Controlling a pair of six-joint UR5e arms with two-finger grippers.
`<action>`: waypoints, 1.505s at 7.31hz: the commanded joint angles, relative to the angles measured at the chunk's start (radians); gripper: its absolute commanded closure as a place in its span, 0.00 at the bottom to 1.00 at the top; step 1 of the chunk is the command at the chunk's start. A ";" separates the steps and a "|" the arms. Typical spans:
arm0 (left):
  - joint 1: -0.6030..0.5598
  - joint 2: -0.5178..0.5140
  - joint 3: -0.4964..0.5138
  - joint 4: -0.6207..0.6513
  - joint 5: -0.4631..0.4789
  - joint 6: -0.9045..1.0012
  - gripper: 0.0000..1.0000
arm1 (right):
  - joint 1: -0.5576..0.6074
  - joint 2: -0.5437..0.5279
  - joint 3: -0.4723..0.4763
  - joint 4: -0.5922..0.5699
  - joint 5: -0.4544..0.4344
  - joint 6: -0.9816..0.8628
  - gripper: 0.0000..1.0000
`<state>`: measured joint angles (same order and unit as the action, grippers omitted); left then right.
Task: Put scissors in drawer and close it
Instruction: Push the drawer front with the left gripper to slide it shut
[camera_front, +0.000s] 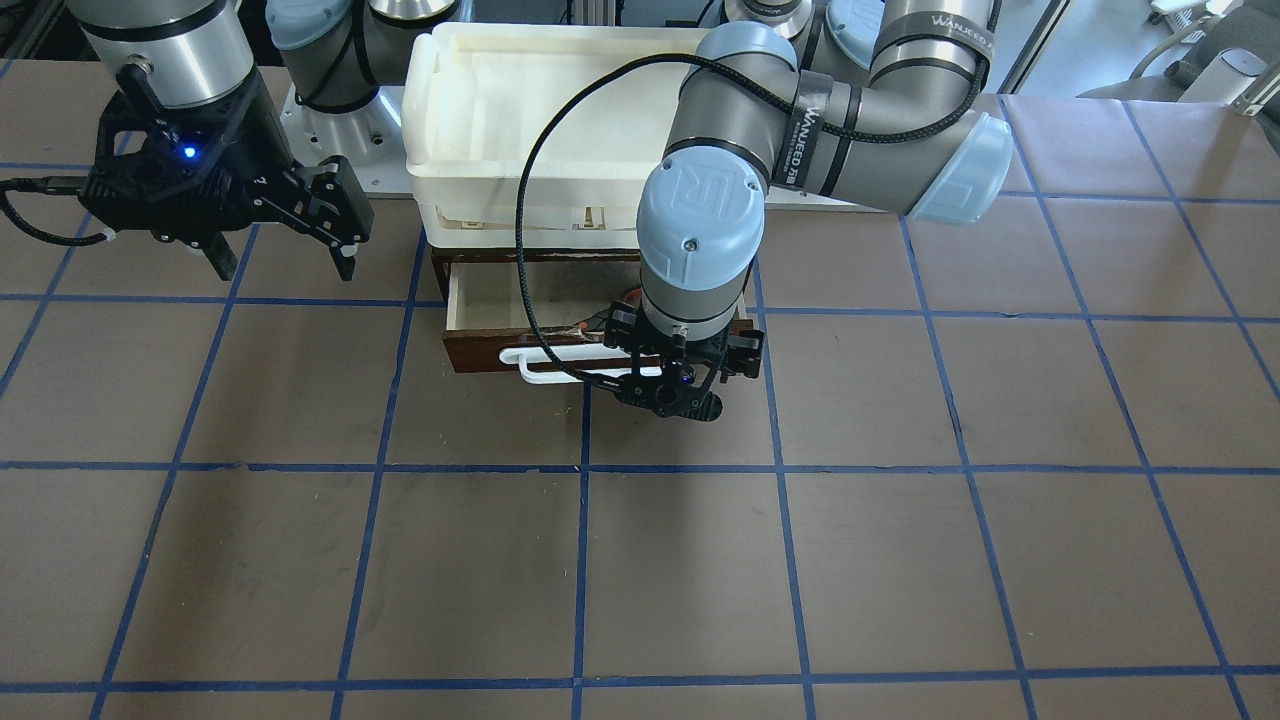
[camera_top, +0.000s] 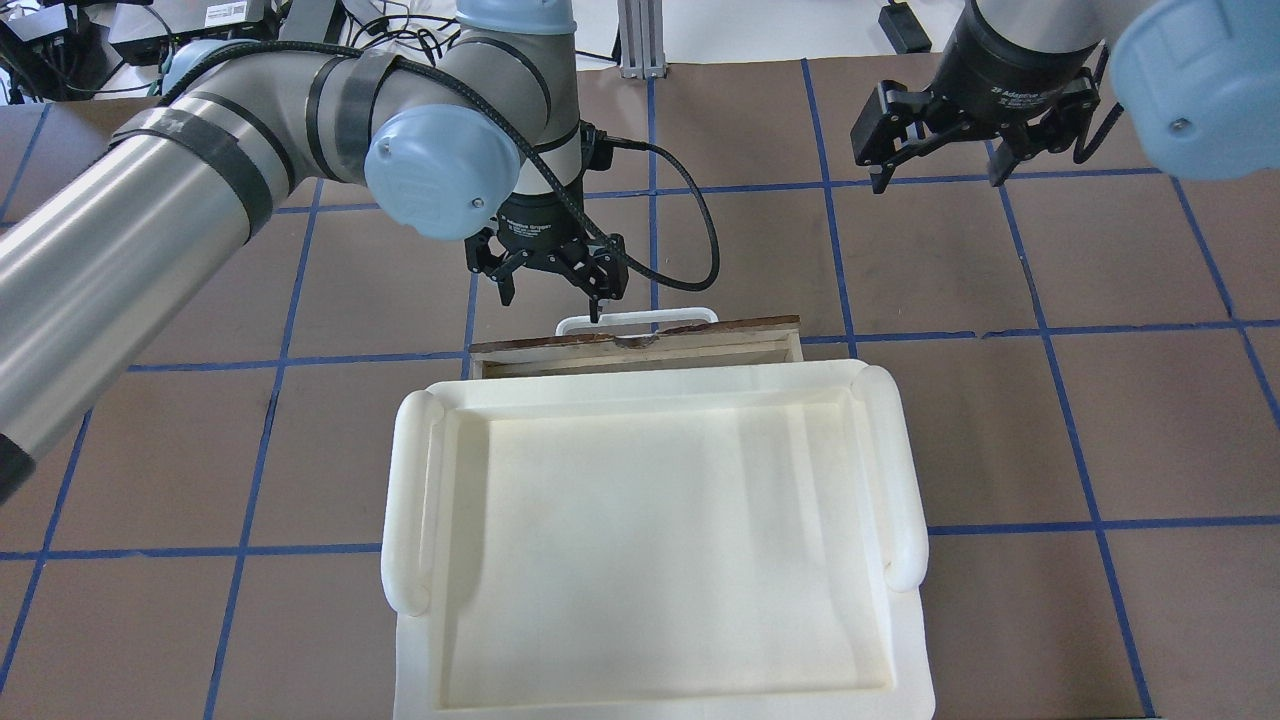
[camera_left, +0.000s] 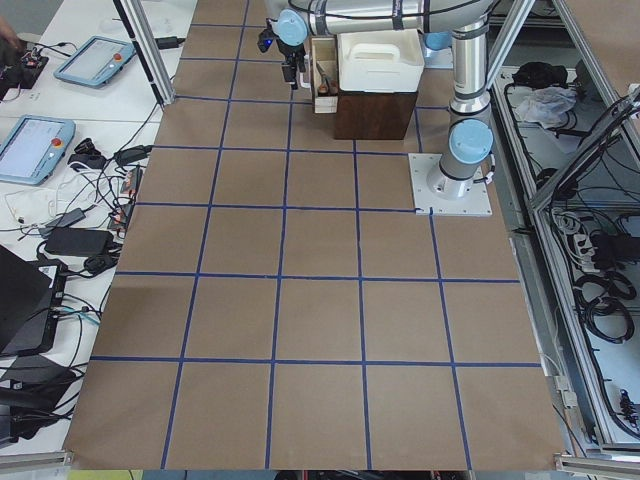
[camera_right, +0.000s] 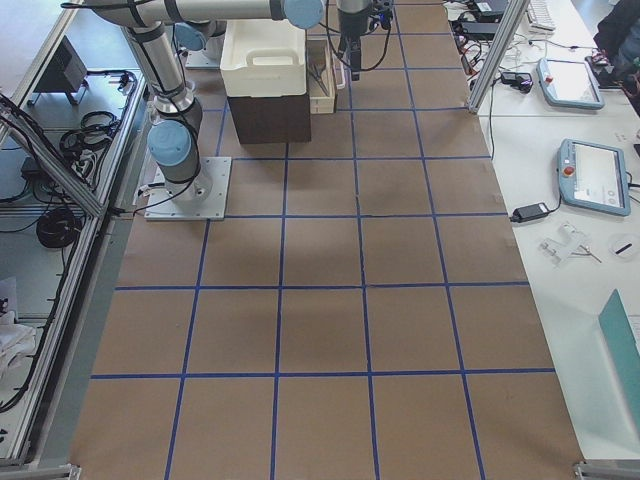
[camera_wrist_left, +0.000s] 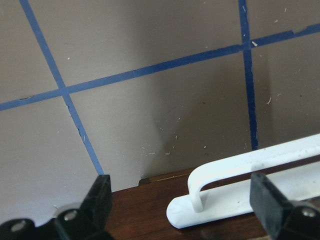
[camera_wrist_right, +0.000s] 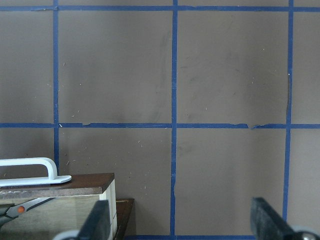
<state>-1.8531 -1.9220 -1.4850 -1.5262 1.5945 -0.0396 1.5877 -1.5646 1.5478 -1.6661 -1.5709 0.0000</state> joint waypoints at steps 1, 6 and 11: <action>-0.009 -0.003 -0.018 0.001 0.005 0.001 0.00 | 0.000 0.000 0.000 0.000 0.000 0.000 0.00; -0.012 -0.002 -0.020 0.001 0.004 -0.002 0.00 | 0.000 0.000 0.000 0.000 0.000 0.000 0.00; -0.014 0.004 -0.035 -0.011 -0.007 -0.016 0.00 | 0.000 0.000 0.000 0.000 0.000 0.000 0.00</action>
<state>-1.8666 -1.9266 -1.5121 -1.5307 1.5882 -0.0509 1.5876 -1.5652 1.5478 -1.6652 -1.5708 0.0000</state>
